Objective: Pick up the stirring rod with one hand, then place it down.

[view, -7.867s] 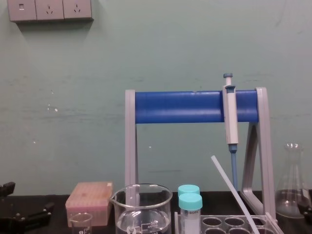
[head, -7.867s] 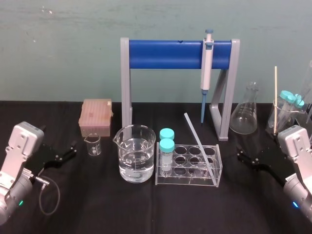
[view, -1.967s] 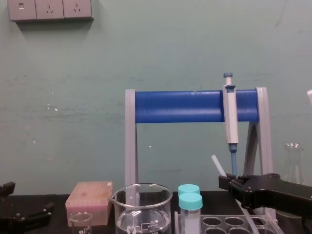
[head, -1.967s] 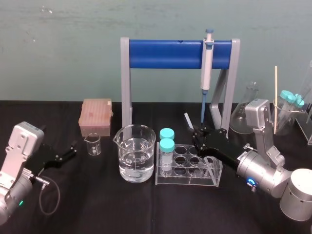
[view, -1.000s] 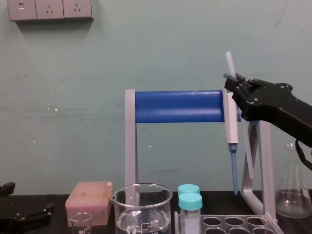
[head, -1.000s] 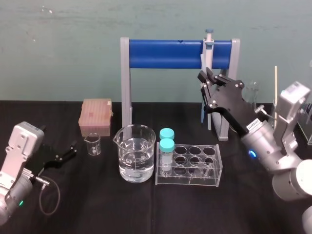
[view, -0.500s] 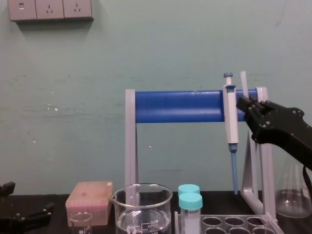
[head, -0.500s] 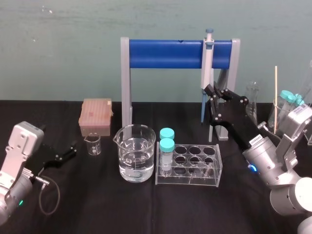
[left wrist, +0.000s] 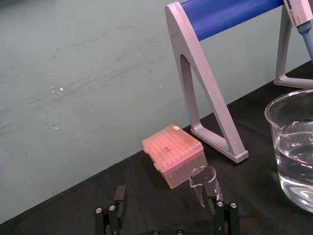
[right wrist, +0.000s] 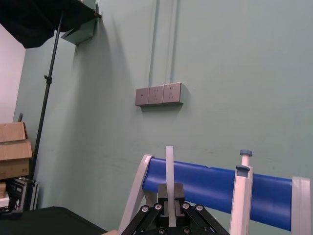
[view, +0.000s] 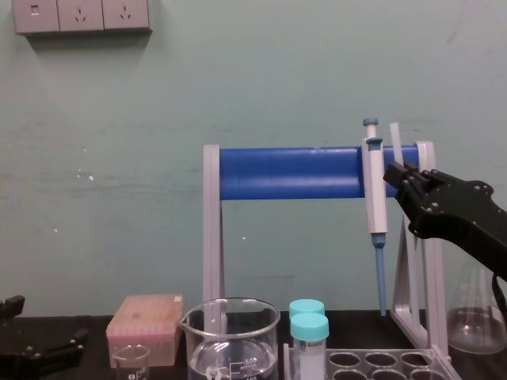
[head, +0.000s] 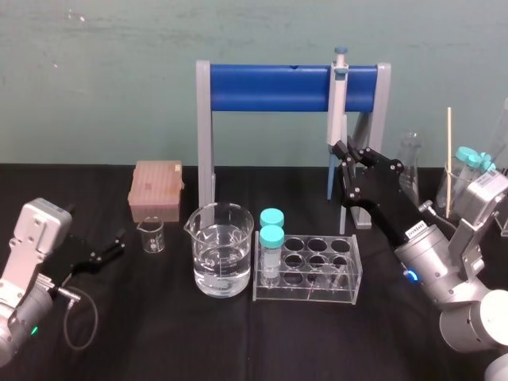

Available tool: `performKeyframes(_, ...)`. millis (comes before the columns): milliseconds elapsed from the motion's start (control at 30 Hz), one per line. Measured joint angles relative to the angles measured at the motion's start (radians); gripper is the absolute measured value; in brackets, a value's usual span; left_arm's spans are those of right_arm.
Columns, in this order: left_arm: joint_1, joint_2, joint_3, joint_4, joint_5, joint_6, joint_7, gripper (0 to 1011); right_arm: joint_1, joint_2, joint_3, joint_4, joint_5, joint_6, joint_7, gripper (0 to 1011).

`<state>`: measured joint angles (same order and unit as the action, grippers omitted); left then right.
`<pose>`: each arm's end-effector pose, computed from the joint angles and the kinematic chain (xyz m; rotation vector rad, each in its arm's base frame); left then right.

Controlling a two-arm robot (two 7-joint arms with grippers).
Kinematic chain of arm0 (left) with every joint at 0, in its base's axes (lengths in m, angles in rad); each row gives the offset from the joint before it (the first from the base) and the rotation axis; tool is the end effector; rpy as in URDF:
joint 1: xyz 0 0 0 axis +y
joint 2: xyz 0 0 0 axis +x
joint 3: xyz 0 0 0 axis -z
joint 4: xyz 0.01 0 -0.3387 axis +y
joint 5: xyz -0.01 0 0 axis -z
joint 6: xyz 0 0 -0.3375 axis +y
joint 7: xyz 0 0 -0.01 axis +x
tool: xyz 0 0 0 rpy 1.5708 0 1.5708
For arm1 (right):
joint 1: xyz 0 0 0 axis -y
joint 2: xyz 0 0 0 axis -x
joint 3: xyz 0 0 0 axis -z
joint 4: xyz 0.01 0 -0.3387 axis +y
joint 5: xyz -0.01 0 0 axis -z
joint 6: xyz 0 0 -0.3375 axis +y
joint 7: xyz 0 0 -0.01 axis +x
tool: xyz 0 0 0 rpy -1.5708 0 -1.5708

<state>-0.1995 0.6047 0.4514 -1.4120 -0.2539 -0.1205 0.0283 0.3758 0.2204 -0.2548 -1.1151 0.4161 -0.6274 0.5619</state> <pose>0.3931 0.1028 -0.3470 0.3045 -0.2850 1.2480 0.4706 -0.0322 -0.3519 0.3770 -0.3739 -0.9076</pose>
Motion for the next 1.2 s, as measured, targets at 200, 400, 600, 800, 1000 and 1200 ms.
performKeyframes(200,0.0,0.0,0.0,0.0,0.0,0.0,0.0,1000,0.0,0.0,-0.001,0.0,0.0,-0.003,0.0,69)
performKeyframes(400,0.0,0.0,0.0,0.0,0.0,0.0,0.0,1000,0.001,0.0,-0.001,0.0,0.0,-0.005,0.0,69)
performKeyframes(600,0.0,0.0,0.0,0.0,0.0,0.0,0.0,1000,0.001,0.0,-0.001,0.0,0.0,-0.005,0.0,69)
performKeyframes(800,0.0,0.0,0.0,0.0,0.0,0.0,0.0,1000,0.002,0.0,-0.001,0.0,0.0,-0.006,0.0,69)
performKeyframes(1000,0.0,0.0,0.0,0.0,0.0,0.0,0.0,1000,0.001,0.0,-0.001,0.0,0.0,-0.006,0.0,69)
performKeyframes(1200,0.0,0.0,0.0,0.0,0.0,0.0,0.0,1000,0.001,0.0,-0.001,0.0,0.0,-0.007,0.0,69)
